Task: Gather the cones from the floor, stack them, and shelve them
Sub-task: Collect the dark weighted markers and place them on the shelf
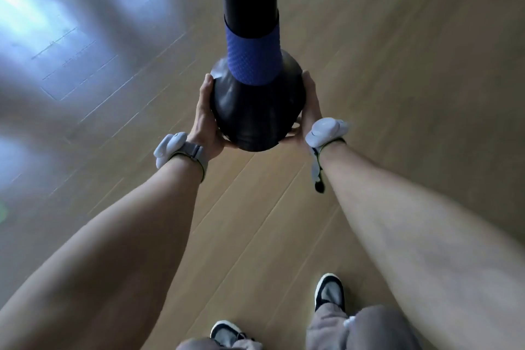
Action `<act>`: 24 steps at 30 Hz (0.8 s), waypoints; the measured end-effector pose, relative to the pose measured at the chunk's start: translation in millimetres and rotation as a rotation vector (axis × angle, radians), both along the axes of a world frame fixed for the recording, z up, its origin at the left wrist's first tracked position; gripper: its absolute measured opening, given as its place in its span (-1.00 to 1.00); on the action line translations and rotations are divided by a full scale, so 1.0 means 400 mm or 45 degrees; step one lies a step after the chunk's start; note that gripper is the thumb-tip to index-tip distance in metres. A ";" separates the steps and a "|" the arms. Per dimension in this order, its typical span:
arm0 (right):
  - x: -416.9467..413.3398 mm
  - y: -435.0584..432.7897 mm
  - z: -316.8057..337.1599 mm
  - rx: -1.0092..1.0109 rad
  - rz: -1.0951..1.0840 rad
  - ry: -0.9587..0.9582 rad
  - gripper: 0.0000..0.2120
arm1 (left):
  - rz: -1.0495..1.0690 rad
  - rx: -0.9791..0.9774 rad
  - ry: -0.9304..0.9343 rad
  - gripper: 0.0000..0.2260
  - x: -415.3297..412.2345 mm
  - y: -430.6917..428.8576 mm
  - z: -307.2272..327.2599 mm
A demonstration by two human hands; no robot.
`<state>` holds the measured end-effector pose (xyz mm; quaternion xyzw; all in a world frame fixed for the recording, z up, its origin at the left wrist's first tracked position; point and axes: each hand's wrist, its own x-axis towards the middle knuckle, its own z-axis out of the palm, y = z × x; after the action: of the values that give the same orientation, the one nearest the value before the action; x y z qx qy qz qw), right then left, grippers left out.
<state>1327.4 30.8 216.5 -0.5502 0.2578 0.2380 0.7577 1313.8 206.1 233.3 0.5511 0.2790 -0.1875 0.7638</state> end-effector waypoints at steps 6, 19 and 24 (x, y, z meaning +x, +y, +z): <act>-0.074 -0.129 0.504 0.036 -0.252 -0.092 -0.45 | -0.178 -0.020 -0.025 -0.56 0.010 -0.138 0.502; -0.472 -0.487 1.266 -0.107 -1.021 -0.343 -0.40 | -0.989 -0.184 -0.166 -0.42 -0.138 -0.621 1.255; -0.604 -0.648 1.371 -0.173 -1.230 -0.384 -0.52 | -1.243 -0.259 -0.185 -0.39 -0.216 -0.840 1.340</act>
<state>1086.0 -228.5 764.8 -0.4447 0.3855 -0.2387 0.7724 1227.3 -129.9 769.5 0.5516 -0.0849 -0.5101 0.6544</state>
